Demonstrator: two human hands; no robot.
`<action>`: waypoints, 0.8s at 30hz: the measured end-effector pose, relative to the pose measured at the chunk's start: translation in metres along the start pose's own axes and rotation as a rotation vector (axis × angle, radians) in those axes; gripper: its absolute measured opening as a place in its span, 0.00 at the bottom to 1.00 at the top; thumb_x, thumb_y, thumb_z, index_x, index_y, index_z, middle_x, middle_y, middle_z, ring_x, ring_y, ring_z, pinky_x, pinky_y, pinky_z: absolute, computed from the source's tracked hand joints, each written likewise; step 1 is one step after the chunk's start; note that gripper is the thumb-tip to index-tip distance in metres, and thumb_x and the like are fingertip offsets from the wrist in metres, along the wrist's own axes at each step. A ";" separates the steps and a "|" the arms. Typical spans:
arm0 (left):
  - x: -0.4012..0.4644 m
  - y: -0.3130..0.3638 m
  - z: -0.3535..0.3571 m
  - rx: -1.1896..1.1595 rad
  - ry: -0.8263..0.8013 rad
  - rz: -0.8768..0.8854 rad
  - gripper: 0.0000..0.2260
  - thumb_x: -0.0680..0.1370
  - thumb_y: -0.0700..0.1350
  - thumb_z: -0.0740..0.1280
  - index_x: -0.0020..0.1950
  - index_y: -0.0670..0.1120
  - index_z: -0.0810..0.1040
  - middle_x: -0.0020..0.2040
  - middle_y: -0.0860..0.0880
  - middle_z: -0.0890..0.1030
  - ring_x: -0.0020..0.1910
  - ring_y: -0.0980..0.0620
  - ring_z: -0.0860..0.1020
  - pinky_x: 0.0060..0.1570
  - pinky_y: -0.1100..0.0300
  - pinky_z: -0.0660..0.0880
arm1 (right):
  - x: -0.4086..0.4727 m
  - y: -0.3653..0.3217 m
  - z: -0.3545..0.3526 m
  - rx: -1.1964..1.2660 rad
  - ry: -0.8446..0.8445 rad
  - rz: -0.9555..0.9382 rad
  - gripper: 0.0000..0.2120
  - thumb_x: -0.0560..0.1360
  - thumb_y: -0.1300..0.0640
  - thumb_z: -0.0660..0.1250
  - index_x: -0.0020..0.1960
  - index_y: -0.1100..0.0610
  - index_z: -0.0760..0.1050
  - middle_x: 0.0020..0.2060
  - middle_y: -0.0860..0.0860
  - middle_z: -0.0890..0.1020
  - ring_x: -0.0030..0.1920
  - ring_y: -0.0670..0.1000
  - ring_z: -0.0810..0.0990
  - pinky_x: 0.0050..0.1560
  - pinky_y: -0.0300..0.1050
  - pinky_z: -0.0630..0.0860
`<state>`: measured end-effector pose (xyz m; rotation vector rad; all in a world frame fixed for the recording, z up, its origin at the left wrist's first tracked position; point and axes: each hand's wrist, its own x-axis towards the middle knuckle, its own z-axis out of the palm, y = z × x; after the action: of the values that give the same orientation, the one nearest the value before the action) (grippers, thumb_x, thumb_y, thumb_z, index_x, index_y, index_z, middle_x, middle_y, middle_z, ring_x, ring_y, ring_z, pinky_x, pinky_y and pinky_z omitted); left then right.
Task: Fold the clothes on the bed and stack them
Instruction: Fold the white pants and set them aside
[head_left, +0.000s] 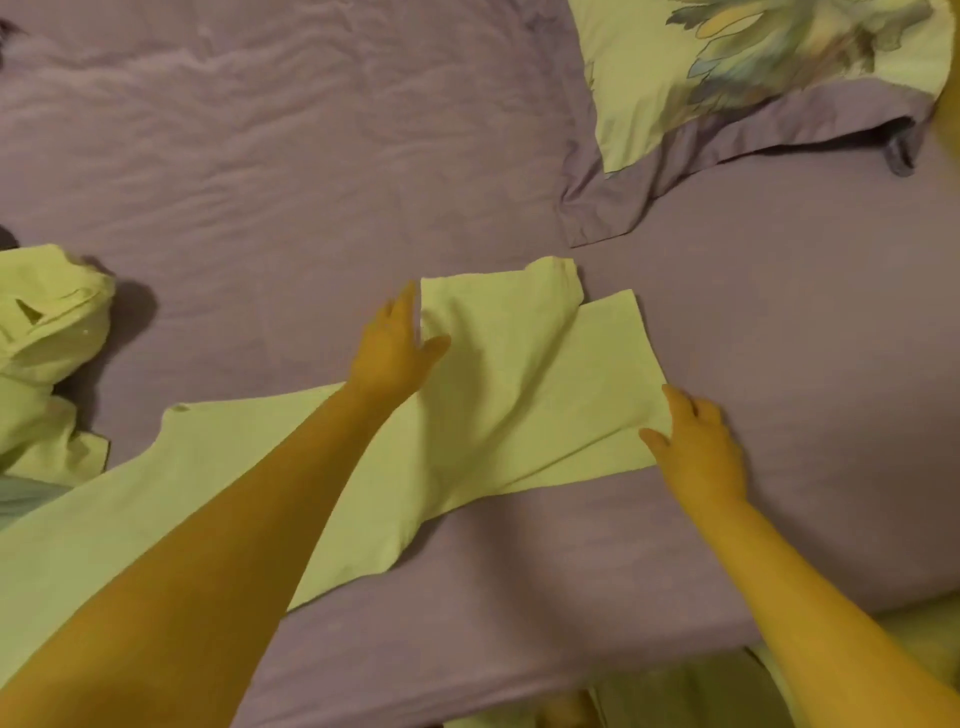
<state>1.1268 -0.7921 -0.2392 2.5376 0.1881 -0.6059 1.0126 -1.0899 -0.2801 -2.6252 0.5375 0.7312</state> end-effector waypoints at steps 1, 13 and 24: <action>-0.016 -0.006 0.012 0.063 0.049 0.070 0.33 0.77 0.51 0.67 0.77 0.47 0.56 0.76 0.40 0.60 0.74 0.39 0.60 0.69 0.47 0.60 | -0.002 -0.001 0.003 0.043 -0.014 -0.012 0.27 0.78 0.56 0.63 0.75 0.55 0.59 0.65 0.62 0.67 0.61 0.64 0.71 0.58 0.57 0.71; -0.139 -0.079 0.083 0.296 0.037 0.085 0.40 0.66 0.52 0.76 0.73 0.47 0.62 0.62 0.36 0.74 0.59 0.35 0.75 0.55 0.37 0.73 | -0.002 0.019 0.007 0.009 -0.017 -0.208 0.18 0.80 0.53 0.59 0.70 0.49 0.66 0.63 0.57 0.71 0.61 0.60 0.71 0.61 0.57 0.69; -0.091 -0.105 0.006 -0.154 0.044 -0.084 0.23 0.79 0.46 0.66 0.73 0.49 0.65 0.57 0.44 0.78 0.57 0.46 0.76 0.52 0.63 0.67 | -0.040 -0.015 0.049 -0.273 0.106 -0.853 0.22 0.60 0.67 0.80 0.53 0.58 0.82 0.50 0.57 0.82 0.51 0.60 0.80 0.51 0.52 0.76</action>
<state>1.0174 -0.7067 -0.2500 2.4046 0.3447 -0.5459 0.9677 -1.0450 -0.2938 -2.7552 -0.6858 0.3936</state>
